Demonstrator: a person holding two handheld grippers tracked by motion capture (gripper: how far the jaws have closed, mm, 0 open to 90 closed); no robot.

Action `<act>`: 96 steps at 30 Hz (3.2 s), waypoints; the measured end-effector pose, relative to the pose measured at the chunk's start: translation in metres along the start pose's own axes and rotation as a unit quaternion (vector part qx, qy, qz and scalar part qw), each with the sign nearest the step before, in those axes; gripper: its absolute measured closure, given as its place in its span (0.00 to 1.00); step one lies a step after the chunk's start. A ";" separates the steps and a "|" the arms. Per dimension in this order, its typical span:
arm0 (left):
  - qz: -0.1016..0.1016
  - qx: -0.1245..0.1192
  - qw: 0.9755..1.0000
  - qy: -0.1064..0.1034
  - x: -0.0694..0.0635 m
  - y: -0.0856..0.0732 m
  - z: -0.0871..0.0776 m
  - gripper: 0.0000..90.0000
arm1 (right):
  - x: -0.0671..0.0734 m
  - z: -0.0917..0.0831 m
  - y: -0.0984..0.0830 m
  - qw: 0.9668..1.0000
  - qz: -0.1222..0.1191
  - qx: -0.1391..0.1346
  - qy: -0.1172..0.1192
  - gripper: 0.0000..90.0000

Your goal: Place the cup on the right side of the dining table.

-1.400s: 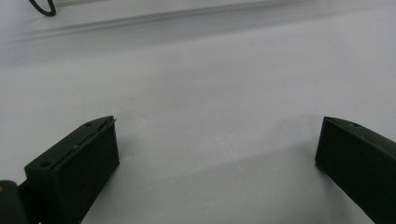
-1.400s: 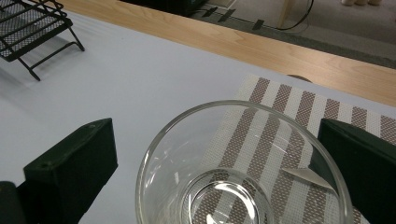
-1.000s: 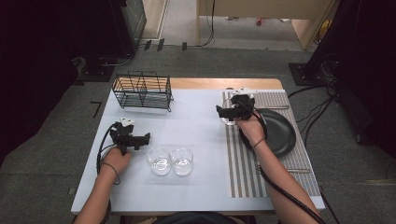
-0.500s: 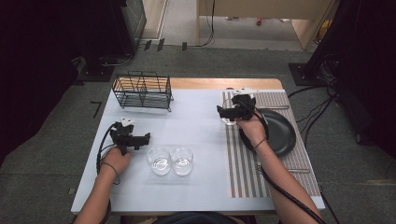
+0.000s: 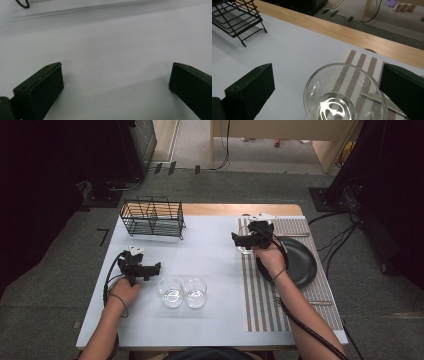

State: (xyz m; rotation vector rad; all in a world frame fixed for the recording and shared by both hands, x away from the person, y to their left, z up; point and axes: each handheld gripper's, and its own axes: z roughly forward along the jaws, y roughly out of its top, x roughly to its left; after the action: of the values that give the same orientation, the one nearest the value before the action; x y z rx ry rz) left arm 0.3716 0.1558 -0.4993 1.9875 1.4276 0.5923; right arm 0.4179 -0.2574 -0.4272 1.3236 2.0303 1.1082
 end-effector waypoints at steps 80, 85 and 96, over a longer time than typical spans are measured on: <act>-0.001 -0.001 1.000 0.000 0.000 0.000 0.000 0.00 | 0.062 -0.003 -0.005 0.995 -0.040 0.005 0.096 0.16; -0.001 -0.001 1.000 0.000 0.000 0.000 0.000 0.00 | 0.066 -0.001 -0.008 0.993 -0.044 0.006 0.109 0.17; -0.001 -0.001 1.000 0.000 0.000 0.000 0.000 0.00 | 0.076 0.008 -0.016 0.989 -0.077 0.007 0.125 0.18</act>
State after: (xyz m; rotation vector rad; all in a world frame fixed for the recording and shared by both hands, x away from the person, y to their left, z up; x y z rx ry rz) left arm 0.3716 0.1556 -0.4994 1.9839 1.4286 0.5928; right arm 0.3833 -0.1894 -0.4416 1.0562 2.2793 1.2419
